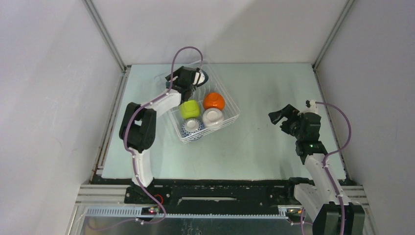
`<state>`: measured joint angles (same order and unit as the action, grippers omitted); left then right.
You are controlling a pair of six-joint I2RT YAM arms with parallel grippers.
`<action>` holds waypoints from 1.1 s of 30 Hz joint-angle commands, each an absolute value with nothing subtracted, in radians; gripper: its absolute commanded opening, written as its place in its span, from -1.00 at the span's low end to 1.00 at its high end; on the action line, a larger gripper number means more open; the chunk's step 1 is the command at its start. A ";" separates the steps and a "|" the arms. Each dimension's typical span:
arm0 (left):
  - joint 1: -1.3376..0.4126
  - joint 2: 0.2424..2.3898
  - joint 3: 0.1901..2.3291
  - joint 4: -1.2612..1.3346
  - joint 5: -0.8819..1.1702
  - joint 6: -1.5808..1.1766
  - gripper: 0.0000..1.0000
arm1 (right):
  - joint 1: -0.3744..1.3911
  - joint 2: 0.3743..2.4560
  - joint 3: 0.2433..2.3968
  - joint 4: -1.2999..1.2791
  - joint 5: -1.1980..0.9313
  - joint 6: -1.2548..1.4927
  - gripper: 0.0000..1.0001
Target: Unload the bowls from the dish rack
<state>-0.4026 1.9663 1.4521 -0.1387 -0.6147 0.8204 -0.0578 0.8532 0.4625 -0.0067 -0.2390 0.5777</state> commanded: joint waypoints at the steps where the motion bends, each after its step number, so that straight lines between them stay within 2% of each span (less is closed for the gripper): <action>1: -0.390 1.980 1.428 -0.071 -0.605 0.855 0.81 | -0.061 0.846 0.459 0.022 -0.247 0.578 0.99; 7: -0.393 2.003 1.374 0.092 -0.676 0.928 0.82 | -0.061 0.844 0.460 0.020 -0.244 0.578 0.99; 20: -0.395 2.029 1.412 -0.056 -0.556 0.893 0.80 | -0.061 0.846 0.459 0.023 -0.246 0.580 0.99; 23: -0.394 2.039 1.425 -0.061 -0.562 0.887 0.69 | -0.061 0.847 0.459 0.021 -0.246 0.580 0.99; 27: -0.393 2.033 1.446 -0.064 -0.571 0.886 0.40 | -0.061 0.848 0.460 0.025 -0.248 0.581 0.99; 33: -0.388 2.031 1.527 -0.158 -0.550 0.880 0.50 | -0.061 0.855 0.459 0.027 -0.247 0.581 0.99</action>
<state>-0.3965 2.0247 1.4284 -0.0761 -0.5823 0.8986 -0.0578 0.8532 0.4625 -0.0063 -0.2417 0.5781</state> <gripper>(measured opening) 0.731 0.993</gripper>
